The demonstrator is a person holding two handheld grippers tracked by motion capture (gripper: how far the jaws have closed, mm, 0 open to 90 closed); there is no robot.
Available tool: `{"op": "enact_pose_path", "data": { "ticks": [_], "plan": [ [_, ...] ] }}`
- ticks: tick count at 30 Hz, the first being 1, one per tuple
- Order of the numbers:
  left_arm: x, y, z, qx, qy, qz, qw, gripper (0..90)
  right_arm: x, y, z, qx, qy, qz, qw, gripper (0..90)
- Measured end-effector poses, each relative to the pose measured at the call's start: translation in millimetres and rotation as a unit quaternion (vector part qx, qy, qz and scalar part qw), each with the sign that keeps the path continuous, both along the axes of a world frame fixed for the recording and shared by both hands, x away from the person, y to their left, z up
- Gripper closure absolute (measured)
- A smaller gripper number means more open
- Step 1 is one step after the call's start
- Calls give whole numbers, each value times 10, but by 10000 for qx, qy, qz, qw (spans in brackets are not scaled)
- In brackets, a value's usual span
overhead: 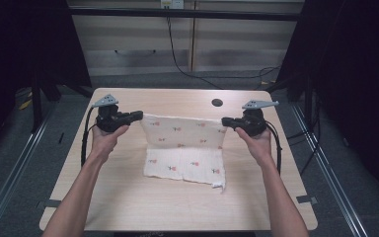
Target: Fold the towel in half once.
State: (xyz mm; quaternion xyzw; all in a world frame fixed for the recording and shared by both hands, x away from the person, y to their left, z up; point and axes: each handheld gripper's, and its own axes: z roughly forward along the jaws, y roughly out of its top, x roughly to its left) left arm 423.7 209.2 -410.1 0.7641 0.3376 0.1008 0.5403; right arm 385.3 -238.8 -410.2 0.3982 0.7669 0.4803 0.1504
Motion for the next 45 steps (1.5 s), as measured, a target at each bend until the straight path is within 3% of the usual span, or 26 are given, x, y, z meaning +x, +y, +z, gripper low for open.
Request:
{"op": "enact_pose_path", "data": {
  "ticks": [12, 15, 23, 29, 32, 37, 39, 45],
  "plan": [
    [-239, 76, -243, -82, 80, -150, 9998, 880, -302, -24, -177, 15, -8, 214, 9998, 879],
    [-291, 75, -220, -272, 53, -180, 9995, 880, -376, -25, -203, -78, -20, 282, 9996, 879],
    [-391, 81, -209, -29, -53, -251, 9997, 880, -537, -12, -248, -176, -11, 445, 9989, 879],
    [-494, 101, -208, -6, -83, -325, 9994, 880, -615, -10, -259, -180, -10, 505, 9986, 879],
    [-542, 124, -183, -229, -39, -402, 9989, 880, -667, -4, -249, -210, -56, 518, 9984, 879],
    [-635, 135, -121, -93, -164, -463, 9988, 880, -785, 14, -205, -252, -202, 576, 9978, 879],
    [-655, 150, -149, -108, -138, -470, 9987, 880, -821, 12, -212, -265, -187, 586, 9978, 879],
    [-755, 101, -346, 295, -27, -572, 9979, 878, -908, 48, -339, -443, -24, 715, 9965, 879]
  ]
}}
